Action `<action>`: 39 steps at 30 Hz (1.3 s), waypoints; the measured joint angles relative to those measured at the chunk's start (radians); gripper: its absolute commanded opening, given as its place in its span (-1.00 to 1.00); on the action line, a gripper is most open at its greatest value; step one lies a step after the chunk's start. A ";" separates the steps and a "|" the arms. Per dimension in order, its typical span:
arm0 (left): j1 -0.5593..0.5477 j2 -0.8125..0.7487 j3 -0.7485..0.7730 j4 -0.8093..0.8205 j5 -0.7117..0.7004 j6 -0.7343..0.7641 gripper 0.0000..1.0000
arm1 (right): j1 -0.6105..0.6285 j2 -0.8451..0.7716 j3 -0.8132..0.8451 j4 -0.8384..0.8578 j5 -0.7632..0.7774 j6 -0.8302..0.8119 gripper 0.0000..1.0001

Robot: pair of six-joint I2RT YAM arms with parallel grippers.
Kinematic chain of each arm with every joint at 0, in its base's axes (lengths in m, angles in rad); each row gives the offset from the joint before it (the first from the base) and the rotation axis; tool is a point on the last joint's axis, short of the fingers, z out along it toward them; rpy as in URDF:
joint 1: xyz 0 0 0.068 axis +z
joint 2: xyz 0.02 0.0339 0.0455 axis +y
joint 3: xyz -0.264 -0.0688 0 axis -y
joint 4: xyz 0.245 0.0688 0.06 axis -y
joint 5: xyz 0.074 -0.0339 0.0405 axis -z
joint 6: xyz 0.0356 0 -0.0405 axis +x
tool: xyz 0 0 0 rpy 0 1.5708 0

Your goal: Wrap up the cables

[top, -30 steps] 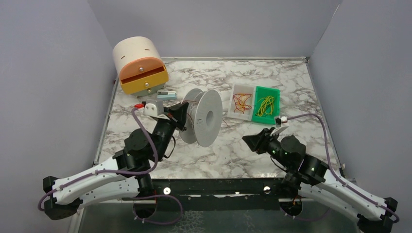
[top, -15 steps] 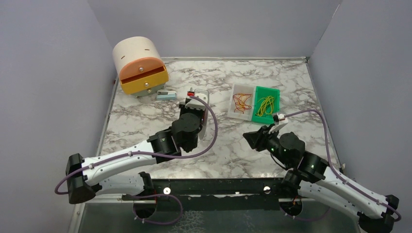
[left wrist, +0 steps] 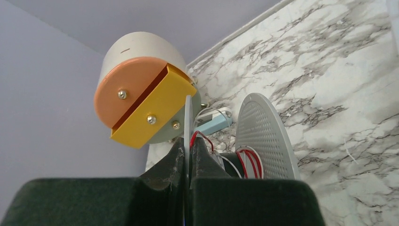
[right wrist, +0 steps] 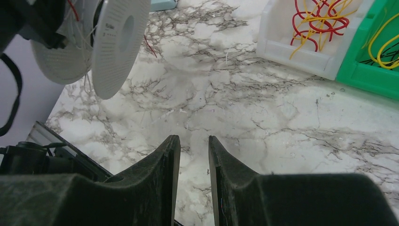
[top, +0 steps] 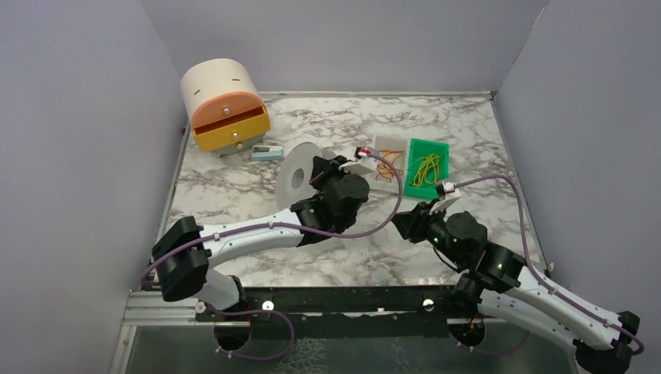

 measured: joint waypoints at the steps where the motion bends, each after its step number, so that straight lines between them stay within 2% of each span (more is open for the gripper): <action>1: 0.010 0.029 0.015 -0.007 0.000 0.006 -1.00 | 0.000 -0.002 0.000 0.000 0.000 0.000 -0.32; 16: 0.113 0.415 0.152 -0.054 0.045 0.051 -1.00 | 0.000 -0.018 -0.014 0.000 -0.008 0.014 -0.32; 37: 0.155 0.675 0.311 -0.028 0.058 0.124 -1.00 | 0.000 -0.003 -0.031 0.004 -0.025 0.029 -0.32; 39: 0.156 0.697 0.319 -0.028 0.054 0.129 -0.85 | 0.000 -0.003 -0.031 0.004 -0.026 0.030 -0.32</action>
